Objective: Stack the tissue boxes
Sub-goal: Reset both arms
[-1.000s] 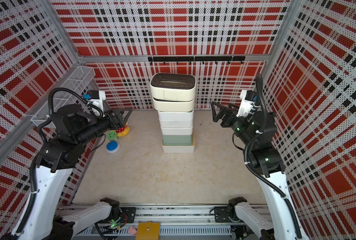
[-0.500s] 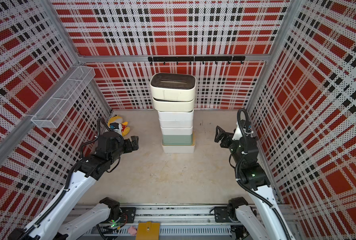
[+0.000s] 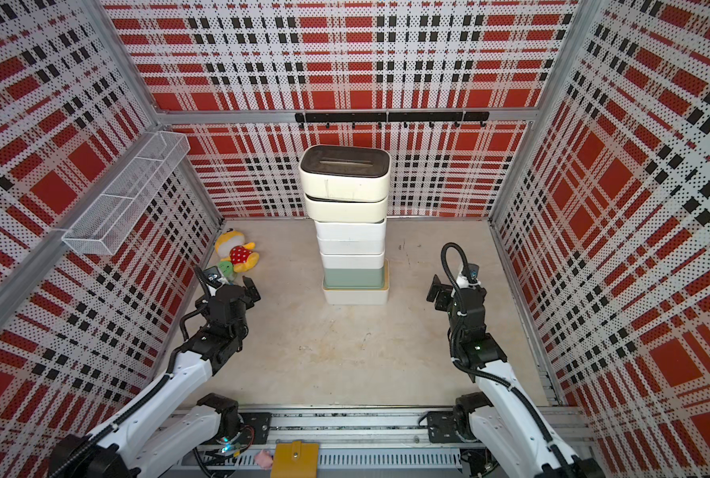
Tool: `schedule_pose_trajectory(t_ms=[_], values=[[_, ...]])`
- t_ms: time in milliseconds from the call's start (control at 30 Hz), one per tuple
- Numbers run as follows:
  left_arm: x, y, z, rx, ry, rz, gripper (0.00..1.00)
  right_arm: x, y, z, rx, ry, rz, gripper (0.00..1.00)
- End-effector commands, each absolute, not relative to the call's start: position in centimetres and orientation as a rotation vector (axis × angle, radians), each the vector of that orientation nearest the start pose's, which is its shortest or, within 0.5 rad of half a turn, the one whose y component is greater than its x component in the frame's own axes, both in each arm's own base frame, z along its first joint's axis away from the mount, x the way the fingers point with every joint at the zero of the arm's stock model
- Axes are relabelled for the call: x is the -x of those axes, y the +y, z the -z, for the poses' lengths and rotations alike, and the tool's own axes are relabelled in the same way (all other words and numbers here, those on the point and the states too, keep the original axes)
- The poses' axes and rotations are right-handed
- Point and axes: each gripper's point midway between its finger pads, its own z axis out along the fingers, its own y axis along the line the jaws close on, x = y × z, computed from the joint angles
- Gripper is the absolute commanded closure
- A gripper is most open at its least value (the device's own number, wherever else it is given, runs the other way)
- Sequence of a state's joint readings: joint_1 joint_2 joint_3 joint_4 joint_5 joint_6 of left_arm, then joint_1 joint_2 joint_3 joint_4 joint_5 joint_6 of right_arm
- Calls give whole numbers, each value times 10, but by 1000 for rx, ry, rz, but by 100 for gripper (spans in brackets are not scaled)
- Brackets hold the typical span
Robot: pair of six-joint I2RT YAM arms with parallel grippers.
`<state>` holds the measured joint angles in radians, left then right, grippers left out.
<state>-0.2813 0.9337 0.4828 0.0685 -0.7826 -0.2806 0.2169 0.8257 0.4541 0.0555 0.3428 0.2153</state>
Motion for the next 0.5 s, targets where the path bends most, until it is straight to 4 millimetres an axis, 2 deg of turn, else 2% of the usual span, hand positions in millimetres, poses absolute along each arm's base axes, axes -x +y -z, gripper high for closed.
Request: schedule_pose_trajectory(t_ms=[0, 233, 367, 467], values=[[-321, 46, -205, 505, 1694, -446, 1, -329, -9, -226, -262, 1734, 142, 0], [-353, 24, -174, 319, 1717, -426, 1, -333, -28, -199, -276, 1717, 248, 0], [-359, 18, -160, 241, 1678, -426, 1, -339, -30, -185, -257, 1684, 264, 0], [-356, 16, -158, 221, 1595, -403, 1, -346, -34, -170, -256, 1685, 273, 0]])
